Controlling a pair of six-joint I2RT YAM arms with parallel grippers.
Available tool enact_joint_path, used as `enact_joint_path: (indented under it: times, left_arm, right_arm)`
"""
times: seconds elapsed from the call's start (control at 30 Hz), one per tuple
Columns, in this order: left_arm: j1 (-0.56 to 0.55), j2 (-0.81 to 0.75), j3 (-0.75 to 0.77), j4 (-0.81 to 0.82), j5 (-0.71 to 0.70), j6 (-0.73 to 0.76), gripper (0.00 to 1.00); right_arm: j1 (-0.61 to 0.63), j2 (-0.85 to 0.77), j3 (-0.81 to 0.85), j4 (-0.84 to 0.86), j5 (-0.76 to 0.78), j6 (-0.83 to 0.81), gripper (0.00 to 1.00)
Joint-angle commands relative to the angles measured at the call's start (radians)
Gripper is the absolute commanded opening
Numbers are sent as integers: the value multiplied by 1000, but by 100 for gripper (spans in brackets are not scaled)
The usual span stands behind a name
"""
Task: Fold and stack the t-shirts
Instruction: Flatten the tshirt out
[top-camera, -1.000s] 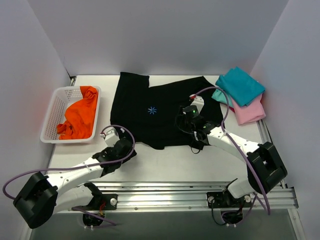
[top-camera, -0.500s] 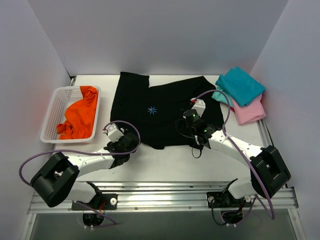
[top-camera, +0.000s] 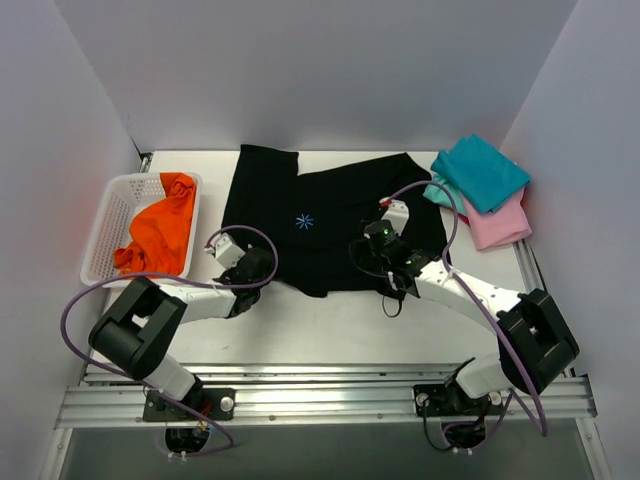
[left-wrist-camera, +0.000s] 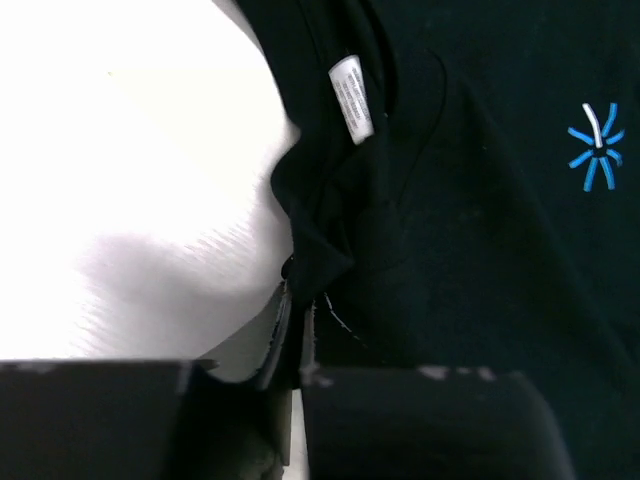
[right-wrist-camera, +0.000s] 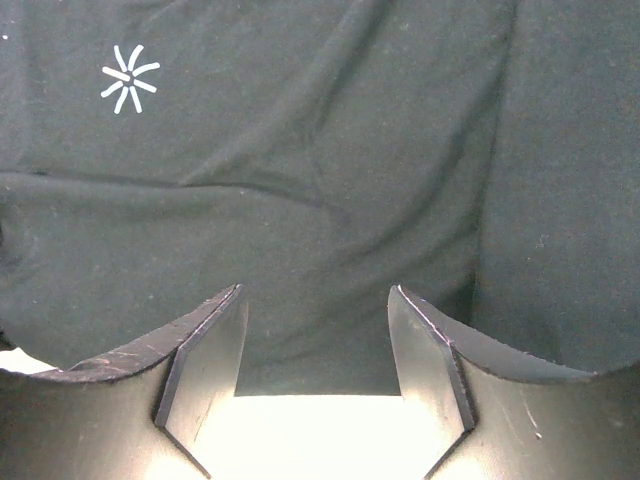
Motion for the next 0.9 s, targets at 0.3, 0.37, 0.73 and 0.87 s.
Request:
enact_joint_path:
  times: [0.3,0.37,0.73,0.87]
  left_arm:
    - [26,-454,149,-466,58,222,2]
    - [46,-538,216,-543,57,266,10]
    - [75,-575,174,-662,153,288,94]
    - [17,-621,22,-517,244,251,99]
  right_arm:
    - [12,24,-7,16,32,1,54]
    - [15,34,-7,22,30,2,54]
    - [32,88,18,19,22,2,54]
    - [32,85,13,21,30,2,54]
